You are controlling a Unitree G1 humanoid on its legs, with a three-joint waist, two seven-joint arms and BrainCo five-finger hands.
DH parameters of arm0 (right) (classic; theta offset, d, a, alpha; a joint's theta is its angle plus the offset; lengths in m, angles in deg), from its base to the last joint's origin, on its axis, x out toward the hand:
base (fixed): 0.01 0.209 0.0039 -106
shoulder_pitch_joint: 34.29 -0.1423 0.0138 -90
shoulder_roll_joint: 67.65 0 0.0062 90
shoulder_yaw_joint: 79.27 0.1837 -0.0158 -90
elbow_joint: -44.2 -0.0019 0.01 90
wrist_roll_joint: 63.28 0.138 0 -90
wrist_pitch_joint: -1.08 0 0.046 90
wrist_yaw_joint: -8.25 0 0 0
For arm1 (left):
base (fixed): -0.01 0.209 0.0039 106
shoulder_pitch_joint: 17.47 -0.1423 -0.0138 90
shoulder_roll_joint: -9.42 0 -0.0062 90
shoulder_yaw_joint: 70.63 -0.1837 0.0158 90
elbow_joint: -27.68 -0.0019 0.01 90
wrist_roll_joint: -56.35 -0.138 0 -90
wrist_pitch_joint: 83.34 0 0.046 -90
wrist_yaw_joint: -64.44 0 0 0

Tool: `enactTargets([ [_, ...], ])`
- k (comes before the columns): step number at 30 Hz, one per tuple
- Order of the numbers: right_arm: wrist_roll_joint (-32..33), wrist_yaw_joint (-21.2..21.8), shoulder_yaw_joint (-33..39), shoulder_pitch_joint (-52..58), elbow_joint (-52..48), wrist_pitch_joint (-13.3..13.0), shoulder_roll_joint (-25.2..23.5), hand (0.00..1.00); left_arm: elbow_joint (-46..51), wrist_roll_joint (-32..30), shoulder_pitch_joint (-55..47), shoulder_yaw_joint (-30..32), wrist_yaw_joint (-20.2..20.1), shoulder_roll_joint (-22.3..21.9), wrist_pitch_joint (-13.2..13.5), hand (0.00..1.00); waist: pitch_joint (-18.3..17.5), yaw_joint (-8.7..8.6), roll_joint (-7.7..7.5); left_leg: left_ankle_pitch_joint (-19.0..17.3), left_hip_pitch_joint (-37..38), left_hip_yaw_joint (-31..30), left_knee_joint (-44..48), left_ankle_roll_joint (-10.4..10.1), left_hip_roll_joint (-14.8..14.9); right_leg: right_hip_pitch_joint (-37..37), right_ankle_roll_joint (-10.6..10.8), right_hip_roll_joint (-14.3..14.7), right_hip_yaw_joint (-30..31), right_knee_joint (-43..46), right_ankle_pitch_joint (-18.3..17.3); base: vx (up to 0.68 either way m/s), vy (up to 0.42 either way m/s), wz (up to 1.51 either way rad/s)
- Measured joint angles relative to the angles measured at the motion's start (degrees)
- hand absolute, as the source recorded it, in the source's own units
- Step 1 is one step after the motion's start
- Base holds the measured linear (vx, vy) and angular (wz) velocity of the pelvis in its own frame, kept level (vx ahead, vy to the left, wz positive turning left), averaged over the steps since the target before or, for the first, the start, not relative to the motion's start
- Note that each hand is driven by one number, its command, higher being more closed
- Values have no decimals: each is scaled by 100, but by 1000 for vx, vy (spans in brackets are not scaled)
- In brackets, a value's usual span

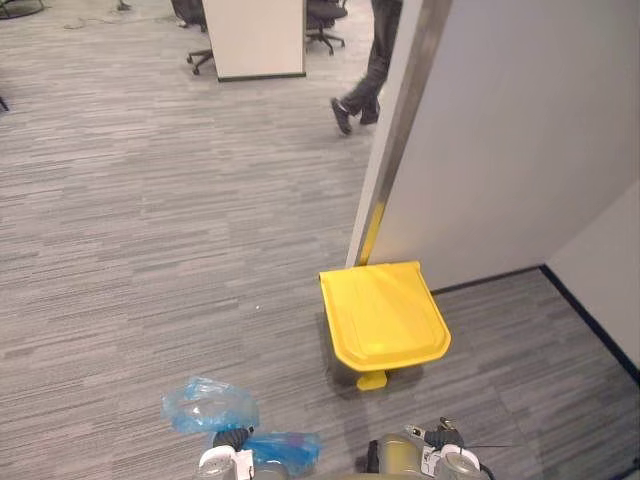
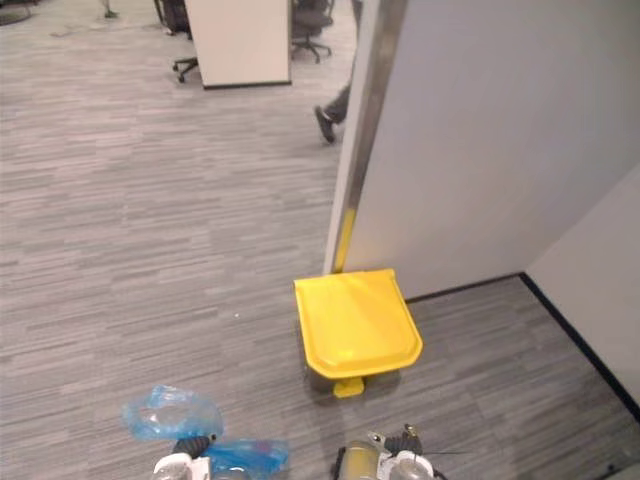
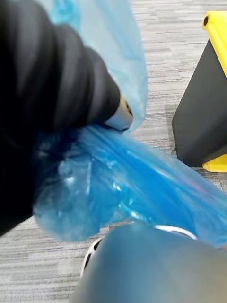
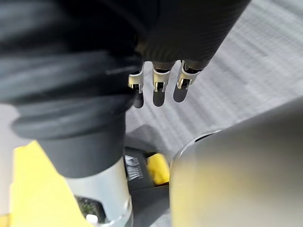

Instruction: Gather rubbish on tea table into small bin, then transfer packed bag to large trash can.

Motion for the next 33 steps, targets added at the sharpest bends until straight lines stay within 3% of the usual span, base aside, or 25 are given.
enactTargets([
  [1,-10,-7,-4,-28,4,22,8,0,2,0,17,5,1,-6,3,100,20,14,-2,-209,2,-25,271,-142,21,-21,-23,61,-157,-431,72,340,-134,6],
  [2,-19,-14,-2,-59,8,35,52,0,-12,2,75,2,3,-91,1,100,72,32,96,-432,36,-77,524,-268,141,92,-168,112,-283,-474,239,352,-124,-2],
  [4,-22,-47,84,-199,-27,52,80,0,-9,1,203,3,-1,-145,5,100,285,49,261,-386,24,-232,633,-305,207,77,-157,161,-284,-195,83,283,-92,3],
  [5,-17,-46,125,-202,-44,51,78,0,-9,1,243,2,0,-166,4,100,311,35,252,-377,34,-280,640,-315,180,36,-163,149,-265,-66,45,248,-112,20],
  [7,-14,-46,191,-148,-207,52,26,0,6,-2,339,4,-2,-233,8,100,370,33,195,-371,223,-542,737,-306,178,-69,-157,50,-248,730,-501,231,-128,22],
  [10,-29,-35,194,-147,-214,73,26,0,6,-9,418,31,-7,-373,17,100,357,43,199,-355,262,-708,750,-279,286,-112,-147,1,-431,1127,-921,225,-128,23],
  [12,-42,-31,191,-181,-215,87,26,0,6,-7,475,133,-8,-449,18,100,345,50,216,-276,196,-710,698,-209,372,-148,-140,77,-476,1078,-940,183,-123,1],
  [15,-209,-21,106,-189,-208,131,29,0,6,-8,431,187,-7,-553,15,100,204,34,276,-93,215,-723,256,-317,507,-144,-236,180,-627,831,-785,178,-107,10],
  [17,-246,-5,-284,-211,-202,142,73,0,79,-8,487,124,-46,-569,15,100,97,40,260,70,234,-802,-145,-524,553,-150,-341,175,-738,700,-709,88,-50,30],
  [21,-452,62,-1307,-462,-244,134,73,0,210,-9,468,-28,-61,-548,24,100,-175,87,203,117,80,-816,-387,-605,590,-354,-430,251,-732,548,-562,-7,-44,4],
  [23,-474,84,-1839,-764,-752,121,50,0,323,-10,472,-282,-58,-388,41,100,-274,95,177,157,-143,-884,-559,-681,587,-591,-415,304,-662,415,-383,-71,-77,7],
  [24,-471,85,-1881,-831,-847,121,59,0,348,-6,471,-314,-57,-362,44,100,-278,102,174,159,-186,-905,-565,-685,593,-622,-390,314,-660,385,-351,-97,-99,8],
  [25,-470,91,-2006,-1098,-1180,85,159,0,419,-4,499,-461,-47,-283,52,100,-277,119,189,158,-385,-955,-499,-683,656,-675,-168,360,-670,215,-188,-111,-109,7],
  [27,-466,86,-2025,-1447,-1399,35,332,0,509,9,497,-657,-35,-158,76,100,-262,163,185,155,-485,-963,-468,-678,728,-688,-129,439,-689,107,-81,-133,-133,5],
  [29,-455,55,-1984,-2093,-1531,-2,754,0,707,138,517,-957,8,-51,184,100,-246,249,147,-35,-716,-1054,-458,-502,771,-947,-3,502,-660,112,28,-161,-158,-4],
  [31,-433,-3,-1899,-2419,-1529,-2,925,0,834,255,570,-1075,26,54,205,100,-150,276,82,-47,-850,-1129,-458,-545,780,-1058,112,522,-648,86,78,-146,-156,2],
  [33,-334,-66,-1814,-2736,-1523,22,1203,0,1065,488,579,-1298,106,160,244,100,-31,280,51,-45,-968,-1340,-516,-537,855,-1041,527,674,-767,-190,-23,-142,-247,15],
])
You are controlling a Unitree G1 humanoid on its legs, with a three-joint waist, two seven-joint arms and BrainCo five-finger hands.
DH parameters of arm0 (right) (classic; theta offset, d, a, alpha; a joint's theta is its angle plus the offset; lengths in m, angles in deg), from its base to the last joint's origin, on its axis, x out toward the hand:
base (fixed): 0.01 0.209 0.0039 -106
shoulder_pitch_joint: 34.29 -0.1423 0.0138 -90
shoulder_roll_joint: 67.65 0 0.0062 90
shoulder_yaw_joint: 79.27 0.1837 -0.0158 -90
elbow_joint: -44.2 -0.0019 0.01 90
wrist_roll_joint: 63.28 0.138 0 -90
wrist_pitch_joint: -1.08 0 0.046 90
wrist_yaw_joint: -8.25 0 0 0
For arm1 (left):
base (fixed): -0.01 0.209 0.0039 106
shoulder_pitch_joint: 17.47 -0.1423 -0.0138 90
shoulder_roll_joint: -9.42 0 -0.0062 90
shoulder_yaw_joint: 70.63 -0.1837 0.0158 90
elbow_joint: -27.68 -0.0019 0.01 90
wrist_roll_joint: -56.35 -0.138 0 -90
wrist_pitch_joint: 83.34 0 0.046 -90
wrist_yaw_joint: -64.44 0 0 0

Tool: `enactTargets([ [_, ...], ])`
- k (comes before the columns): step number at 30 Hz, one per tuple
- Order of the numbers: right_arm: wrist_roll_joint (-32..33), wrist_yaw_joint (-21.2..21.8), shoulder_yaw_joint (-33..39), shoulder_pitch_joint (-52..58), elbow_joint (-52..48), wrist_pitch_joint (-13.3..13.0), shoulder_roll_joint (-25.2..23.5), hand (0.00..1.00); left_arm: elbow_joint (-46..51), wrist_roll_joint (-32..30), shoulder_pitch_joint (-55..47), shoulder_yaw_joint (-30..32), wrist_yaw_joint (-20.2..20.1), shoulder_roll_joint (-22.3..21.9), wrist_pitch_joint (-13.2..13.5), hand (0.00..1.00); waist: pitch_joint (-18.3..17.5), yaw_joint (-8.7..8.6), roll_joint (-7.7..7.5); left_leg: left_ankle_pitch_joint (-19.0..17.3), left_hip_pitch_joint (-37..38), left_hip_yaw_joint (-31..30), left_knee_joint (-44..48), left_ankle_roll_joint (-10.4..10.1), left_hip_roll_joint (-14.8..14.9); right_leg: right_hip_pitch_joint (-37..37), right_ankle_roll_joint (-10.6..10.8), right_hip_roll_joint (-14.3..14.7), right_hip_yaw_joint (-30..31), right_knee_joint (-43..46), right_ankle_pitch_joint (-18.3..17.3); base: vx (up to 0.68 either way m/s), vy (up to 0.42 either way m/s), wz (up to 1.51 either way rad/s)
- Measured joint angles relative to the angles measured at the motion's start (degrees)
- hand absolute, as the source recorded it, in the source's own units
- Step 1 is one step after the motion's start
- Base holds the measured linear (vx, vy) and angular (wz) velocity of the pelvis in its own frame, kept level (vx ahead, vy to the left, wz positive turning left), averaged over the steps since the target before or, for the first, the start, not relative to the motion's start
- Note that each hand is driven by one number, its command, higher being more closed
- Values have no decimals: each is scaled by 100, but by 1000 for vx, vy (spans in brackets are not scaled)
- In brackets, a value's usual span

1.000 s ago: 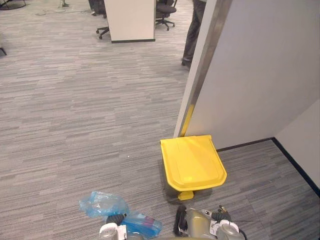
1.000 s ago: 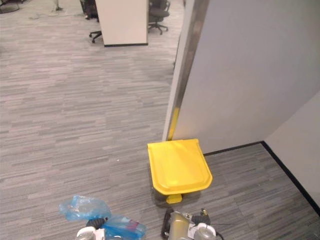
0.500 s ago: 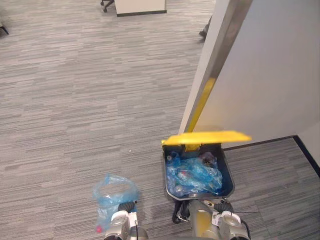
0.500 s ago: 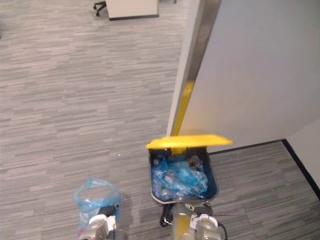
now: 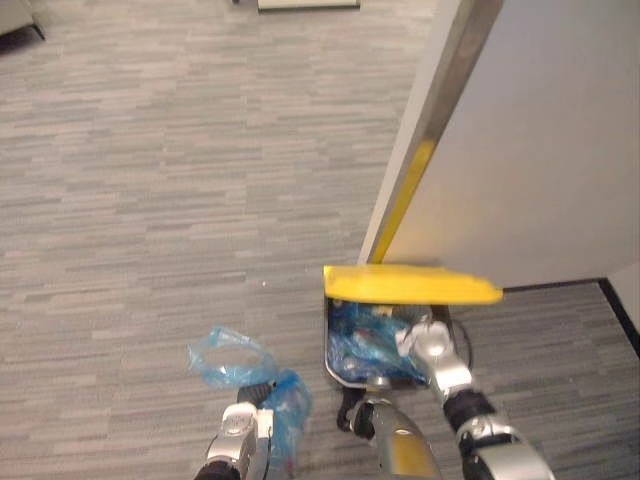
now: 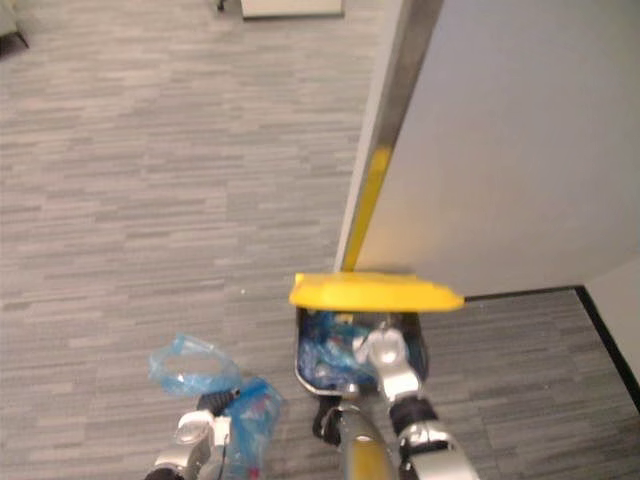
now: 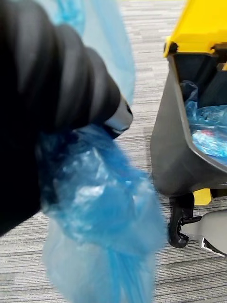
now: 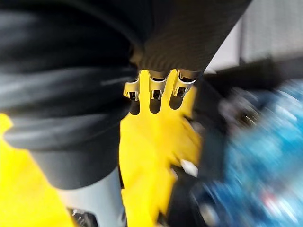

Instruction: Gather rubbish on tea table into small bin, then transfer packed bag to large trash can.

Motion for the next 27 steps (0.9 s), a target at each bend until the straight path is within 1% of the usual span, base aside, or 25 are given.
enactTargets([
  [1,207,-71,124,-272,10,24,132,0,248,138,15,-109,44,52,53,100,142,113,76,12,-57,-334,-84,108,133,-174,-97,104,129,449,-182,-88,-229,20],
  [2,248,-111,179,-394,13,35,190,0,331,163,38,-119,44,63,64,100,220,48,40,45,-62,-368,-70,39,127,-342,-581,125,544,955,-4,-41,-163,63],
  [3,401,-184,286,-534,19,51,290,0,491,219,42,-168,48,147,67,100,293,-130,-152,153,-81,-494,-77,-181,-35,-238,-644,100,1345,1050,-193,-12,-188,68],
  [4,591,-221,383,-863,111,54,443,0,690,311,24,-239,68,108,100,100,337,-101,-97,156,-264,-546,210,-416,-11,-197,-890,227,1201,787,-89,-11,-205,55],
  [5,838,-303,485,-1205,269,54,527,0,924,423,-33,-438,50,134,160,100,357,-98,-59,183,-374,-543,404,-337,-119,-44,-859,316,1039,285,234,5,-181,4],
  [6,877,-310,497,-1292,298,74,551,0,1017,435,-54,-496,51,142,164,100,362,-102,-53,186,-381,-517,405,-328,-168,1,-882,362,1023,160,306,-28,-83,7],
  [7,1066,-365,545,-1413,313,60,613,0,1299,529,-63,-660,43,171,169,100,404,-106,-87,147,-392,-407,378,-292,-219,110,-1012,438,971,-111,462,-31,-58,13],
  [8,1246,-391,553,-1578,458,64,658,0,1634,601,-69,-843,40,164,186,100,437,-96,-106,156,-402,-411,394,-262,-228,187,-1097,481,937,-329,595,-46,-53,13],
  [9,1289,-394,553,-1605,473,65,659,0,1729,644,-66,-894,39,166,187,100,442,-91,-101,156,-417,-414,404,-259,-230,202,-1096,493,933,-398,636,-73,-17,-3],
  [11,1495,-394,542,-1729,547,65,652,0,2306,767,-51,-1219,-4,168,254,100,470,-84,-99,144,-527,-416,508,-229,-341,232,-1056,499,951,-691,869,-108,15,-8],
  [12,1519,-401,549,-1755,566,64,656,0,2392,768,-33,-1259,-4,170,255,100,516,-86,-96,143,-539,-419,555,-229,-344,275,-1037,499,951,-750,908,-131,33,-10],
  [13,1581,-421,562,-1853,650,60,682,0,2704,868,-25,-1382,-36,182,282,100,651,-112,-96,109,-550,-414,698,-213,-350,410,-1007,498,920,-917,1015,-192,64,-8],
  [14,1700,-423,598,-1896,647,51,737,0,3067,962,-5,-1569,-107,232,298,100,693,-142,-82,61,-663,-401,767,-260,-331,450,-952,498,908,-1034,1140,-188,65,-6],
  [17,1806,-430,603,-2015,647,46,804,0,3606,1120,125,-1901,-164,376,418,100,746,-179,-92,75,-820,-446,833,-240,-338,498,-756,487,921,-1342,1280,-126,35,1],
  [19,1912,-420,600,-2022,638,18,804,0,3921,1201,190,-2058,-187,386,438,100,752,-174,-88,78,-852,-446,860,-244,-341,502,-763,490,919,-1393,1341,-73,16,2],
  [20,1922,-414,600,-2021,636,10,804,0,4142,1209,258,-2224,-231,386,493,100,753,-173,-87,79,-858,-444,884,-248,-344,505,-800,503,912,-1392,1402,-43,8,4],
  [21,1923,-410,600,-2022,635,2,803,0,4194,1209,290,-2285,-237,386,498,100,753,-172,-87,79,-858,-446,885,-249,-342,505,-800,509,906,-1390,1402,-6,-6,4],
  [24,1923,-378,600,-2022,621,-15,798,0,4490,1206,599,-2718,-273,365,507,100,755,-175,-90,79,-849,-434,892,-251,-278,502,-802,534,823,-1373,1401,8,-3,-2],
  [27,1921,-346,600,-2022,603,-21,786,0,4704,1191,945,-2955,-263,223,510,100,761,-191,-95,70,-833,-369,920,-267,-242,479,-816,559,827,-1312,1392,18,2,-7],
])
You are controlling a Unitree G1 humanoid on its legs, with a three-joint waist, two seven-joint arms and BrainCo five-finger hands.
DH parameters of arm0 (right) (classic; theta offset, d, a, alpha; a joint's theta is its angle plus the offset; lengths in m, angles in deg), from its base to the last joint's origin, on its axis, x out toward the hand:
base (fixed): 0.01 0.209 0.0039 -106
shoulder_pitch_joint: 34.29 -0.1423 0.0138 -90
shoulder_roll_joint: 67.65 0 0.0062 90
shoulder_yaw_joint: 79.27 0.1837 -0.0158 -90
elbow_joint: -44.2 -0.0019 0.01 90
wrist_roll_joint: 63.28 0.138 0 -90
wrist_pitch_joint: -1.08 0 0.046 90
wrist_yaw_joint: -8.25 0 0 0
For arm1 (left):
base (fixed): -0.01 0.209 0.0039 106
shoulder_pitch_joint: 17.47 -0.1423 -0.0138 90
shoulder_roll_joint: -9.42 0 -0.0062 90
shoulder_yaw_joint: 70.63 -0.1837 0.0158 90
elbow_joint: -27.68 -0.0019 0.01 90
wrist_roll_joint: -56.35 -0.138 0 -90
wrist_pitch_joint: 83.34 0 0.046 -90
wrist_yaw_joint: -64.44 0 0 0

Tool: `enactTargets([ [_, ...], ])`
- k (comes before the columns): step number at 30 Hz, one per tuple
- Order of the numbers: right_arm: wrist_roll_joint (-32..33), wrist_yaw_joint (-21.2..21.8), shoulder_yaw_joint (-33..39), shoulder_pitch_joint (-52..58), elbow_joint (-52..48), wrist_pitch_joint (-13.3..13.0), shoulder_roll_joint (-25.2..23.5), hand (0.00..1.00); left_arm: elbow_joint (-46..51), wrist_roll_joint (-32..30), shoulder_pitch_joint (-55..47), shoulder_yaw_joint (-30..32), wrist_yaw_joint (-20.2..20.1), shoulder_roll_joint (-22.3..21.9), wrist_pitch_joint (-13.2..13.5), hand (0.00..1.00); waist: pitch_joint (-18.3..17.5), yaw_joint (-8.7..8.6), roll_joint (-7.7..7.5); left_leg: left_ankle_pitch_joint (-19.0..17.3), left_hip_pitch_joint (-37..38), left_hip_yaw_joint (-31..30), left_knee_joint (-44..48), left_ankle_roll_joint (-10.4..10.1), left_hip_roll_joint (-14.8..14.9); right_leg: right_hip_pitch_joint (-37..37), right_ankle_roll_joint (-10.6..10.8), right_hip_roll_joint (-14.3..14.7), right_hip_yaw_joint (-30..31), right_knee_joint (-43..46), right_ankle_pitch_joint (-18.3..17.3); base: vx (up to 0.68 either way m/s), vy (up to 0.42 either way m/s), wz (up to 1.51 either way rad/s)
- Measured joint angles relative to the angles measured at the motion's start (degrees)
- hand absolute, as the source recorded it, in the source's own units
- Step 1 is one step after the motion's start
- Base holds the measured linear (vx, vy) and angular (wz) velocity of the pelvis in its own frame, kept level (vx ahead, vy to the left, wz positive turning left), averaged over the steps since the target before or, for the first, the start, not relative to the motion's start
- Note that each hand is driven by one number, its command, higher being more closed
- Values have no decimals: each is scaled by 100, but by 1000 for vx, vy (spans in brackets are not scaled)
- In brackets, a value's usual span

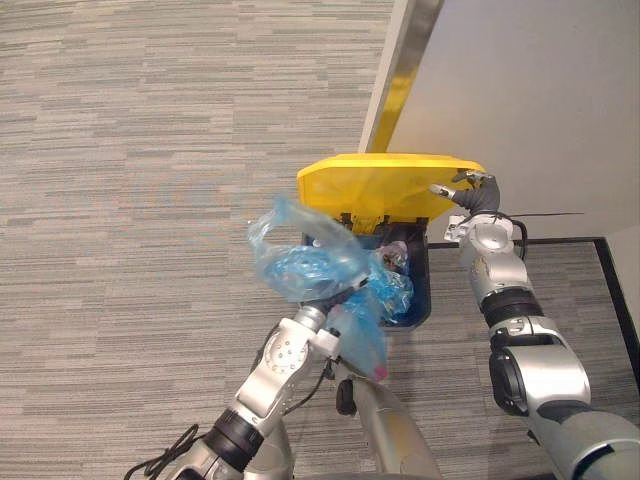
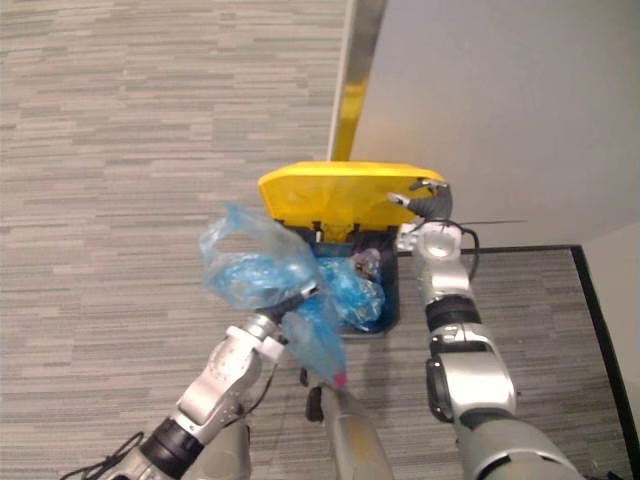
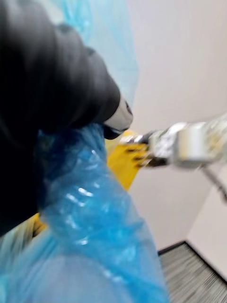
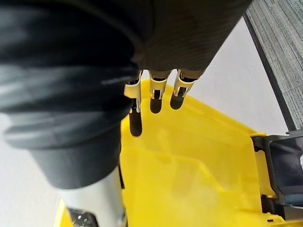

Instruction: Gather rubbish on tea table into small bin, then transfer packed bag to large trash can.

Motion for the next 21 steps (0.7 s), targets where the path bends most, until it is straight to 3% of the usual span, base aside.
enactTargets([
  [8,-11,18,-68,-9,-502,-2,-126,0,-143,-294,638,-116,227,-188,9,100,77,-33,-33,-37,-15,159,93,-59,13,-105,0,12,87,133,0,-3,5,-10],
  [12,-23,22,-398,-9,-816,1,-122,0,-1094,-572,1089,78,392,-283,-20,100,94,-55,-52,-36,-64,218,96,-59,49,-183,-16,28,90,139,-11,0,-21,-7],
  [17,-33,25,-581,-403,-1128,-35,-78,0,-2427,-966,1679,722,614,-219,-297,100,449,-166,-295,-75,-502,275,420,-126,105,-495,8,55,-19,112,6,-1,-36,-12],
  [21,-31,8,-703,-363,-1438,-2,55,0,-3202,-1318,2168,994,785,-230,-473,100,572,-209,-360,-104,-879,205,594,-191,167,-750,8,57,-92,102,6,-10,-45,7],
])
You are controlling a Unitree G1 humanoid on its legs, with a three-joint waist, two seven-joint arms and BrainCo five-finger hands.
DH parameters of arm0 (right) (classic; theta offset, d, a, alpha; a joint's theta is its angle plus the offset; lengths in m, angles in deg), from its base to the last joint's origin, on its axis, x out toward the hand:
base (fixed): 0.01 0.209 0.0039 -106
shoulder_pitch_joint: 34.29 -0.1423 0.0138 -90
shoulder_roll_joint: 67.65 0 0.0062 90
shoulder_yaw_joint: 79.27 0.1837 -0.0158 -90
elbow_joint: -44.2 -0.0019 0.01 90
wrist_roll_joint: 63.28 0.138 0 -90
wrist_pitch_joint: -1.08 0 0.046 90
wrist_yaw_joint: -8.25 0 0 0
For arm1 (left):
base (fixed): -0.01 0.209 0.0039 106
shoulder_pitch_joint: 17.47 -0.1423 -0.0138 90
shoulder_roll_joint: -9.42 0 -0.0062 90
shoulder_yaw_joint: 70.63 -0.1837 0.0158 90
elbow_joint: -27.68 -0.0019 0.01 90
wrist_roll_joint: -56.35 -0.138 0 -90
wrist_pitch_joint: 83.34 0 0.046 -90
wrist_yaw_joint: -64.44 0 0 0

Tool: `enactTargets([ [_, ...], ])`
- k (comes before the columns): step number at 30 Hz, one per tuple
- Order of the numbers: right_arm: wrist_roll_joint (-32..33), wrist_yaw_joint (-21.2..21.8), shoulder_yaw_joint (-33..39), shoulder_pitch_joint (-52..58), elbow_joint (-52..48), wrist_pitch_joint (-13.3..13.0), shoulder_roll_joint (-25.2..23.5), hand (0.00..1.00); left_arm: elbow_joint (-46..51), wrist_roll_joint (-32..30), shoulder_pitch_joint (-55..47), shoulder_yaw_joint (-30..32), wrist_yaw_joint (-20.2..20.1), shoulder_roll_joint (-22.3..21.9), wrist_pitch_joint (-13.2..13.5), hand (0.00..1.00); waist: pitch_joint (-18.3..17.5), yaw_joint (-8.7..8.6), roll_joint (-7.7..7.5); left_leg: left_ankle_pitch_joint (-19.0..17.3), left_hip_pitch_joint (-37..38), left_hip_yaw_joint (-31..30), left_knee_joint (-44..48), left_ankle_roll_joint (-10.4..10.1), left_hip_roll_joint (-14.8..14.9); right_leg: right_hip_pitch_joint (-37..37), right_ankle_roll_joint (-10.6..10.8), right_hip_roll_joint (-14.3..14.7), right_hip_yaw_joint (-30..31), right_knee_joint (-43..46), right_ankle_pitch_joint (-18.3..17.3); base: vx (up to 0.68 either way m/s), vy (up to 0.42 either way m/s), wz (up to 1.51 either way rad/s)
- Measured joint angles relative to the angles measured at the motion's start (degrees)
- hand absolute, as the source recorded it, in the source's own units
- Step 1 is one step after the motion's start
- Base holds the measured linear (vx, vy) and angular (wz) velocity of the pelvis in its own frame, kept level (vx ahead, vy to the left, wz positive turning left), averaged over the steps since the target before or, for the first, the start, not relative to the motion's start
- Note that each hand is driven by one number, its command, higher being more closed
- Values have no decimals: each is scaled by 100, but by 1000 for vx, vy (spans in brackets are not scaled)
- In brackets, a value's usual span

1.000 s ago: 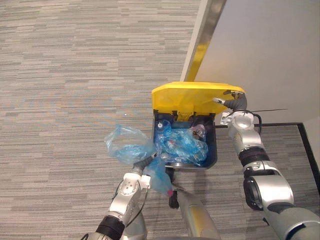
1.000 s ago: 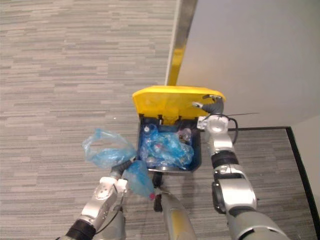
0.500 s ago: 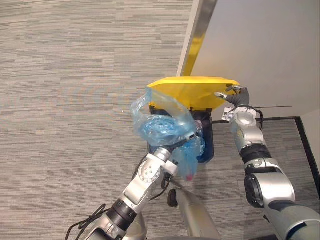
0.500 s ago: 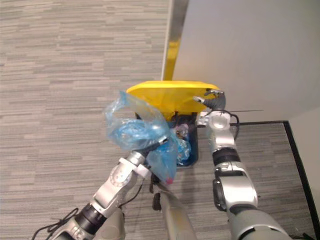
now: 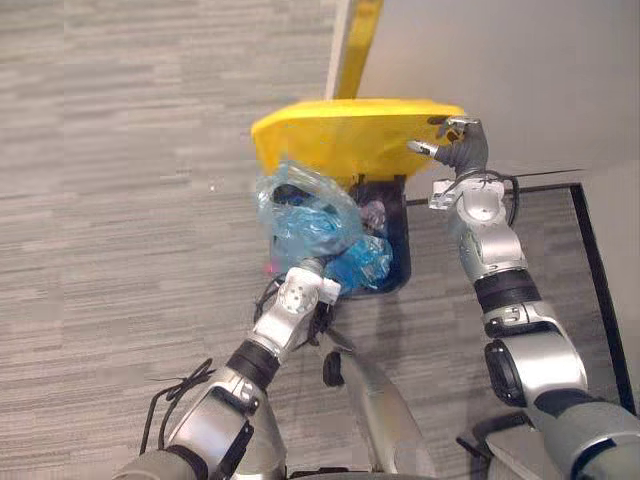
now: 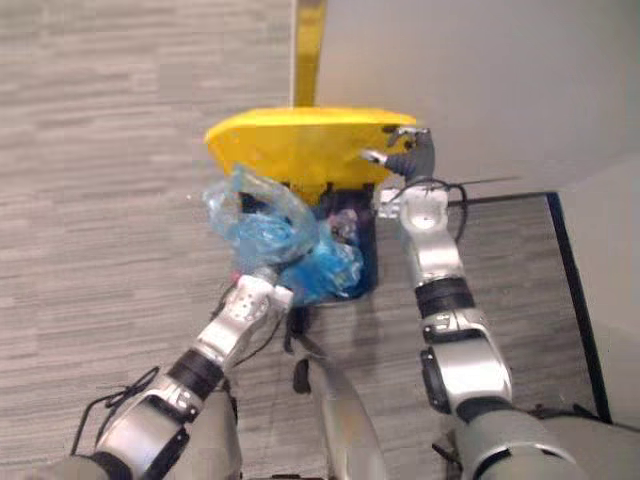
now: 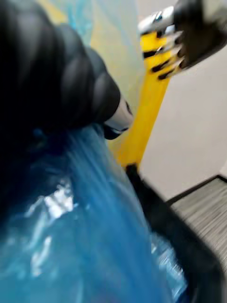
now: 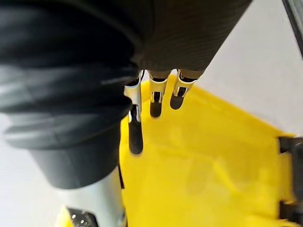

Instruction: Gather rubbish on tea table into small bin, then transfer packed bag to large trash can.

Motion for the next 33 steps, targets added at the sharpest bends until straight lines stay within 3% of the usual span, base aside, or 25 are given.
enactTargets([
  [2,0,-17,-68,48,-230,-3,1,0,-238,-82,108,109,21,-21,-57,100,26,-6,-15,-2,-81,3,59,-1,4,-55,-1,1,-28,-4,0,-4,-22,0],
  [3,4,-28,-104,137,-455,-11,1,0,-469,-158,213,172,27,-36,-101,0,40,-10,-38,-9,-150,3,82,-13,44,-107,0,6,-71,0,-1,13,-52,3],
  [7,9,-88,-198,386,-978,-51,13,0,-888,-425,418,305,33,-124,-284,0,99,-90,-122,-5,-335,32,125,-18,171,-243,14,16,-176,3,-15,9,-57,9],
  [9,14,-89,-221,407,-1130,-106,7,0,-889,-501,478,314,30,-156,-282,0,109,-35,-84,13,-437,66,28,35,323,-418,259,14,-238,181,-261,23,-102,7],
  [10,15,-105,-215,438,-1228,-173,17,0,-921,-611,556,314,-6,-184,-289,0,137,-134,-134,117,-481,222,72,-239,333,-802,-544,-168,371,1373,-216,71,-127,43],
  [11,15,-103,-233,433,-1225,-189,16,0,-925,-665,571,292,-7,-204,-293,0,145,-179,-150,139,-554,208,131,-310,379,-796,-756,-112,397,1315,-339,85,-117,42],
  [13,16,-88,-327,413,-1231,-194,12,0,-1037,-878,617,290,-5,-220,-329,0,137,-91,-137,128,-492,255,319,-352,454,-799,-690,-67,185,1197,-326,57,-97,12],
  [16,15,-90,-352,429,-1230,-198,20,0,-1107,-1416,674,212,-16,-216,-408,0,137,-103,-136,-20,-413,346,263,-451,455,-794,-872,-93,38,1155,-204,24,8,18],
  [20,5,3,-684,495,-1234,-215,12,0,-1255,-1962,646,152,-11,-183,-514,0,125,-64,-118,-12,-394,411,327,-410,365,-653,-732,-122,104,977,-102,-47,68,-1],
  [25,-14,135,-754,761,-1235,-215,11,0,-1327,-2189,534,124,-8,-140,-561,0,-4,-31,-88,75,-301,419,129,-302,271,-526,-611,-188,119,770,0,-22,34,6],
  [30,-230,245,-900,1045,-1209,-197,3,0,-1327,-2278,302,143,-8,-100,-652,0,-149,34,2,194,1,430,-155,-350,209,-338,-679,-197,125,725,40,48,17,-1],
  [33,-451,299,-917,1249,-848,-178,-22,0,-1215,-2270,-37,422,1,-59,-664,0,-315,42,47,296,235,407,-445,-253,98,-117,-661,-268,123,602,29,46,43,11],
])
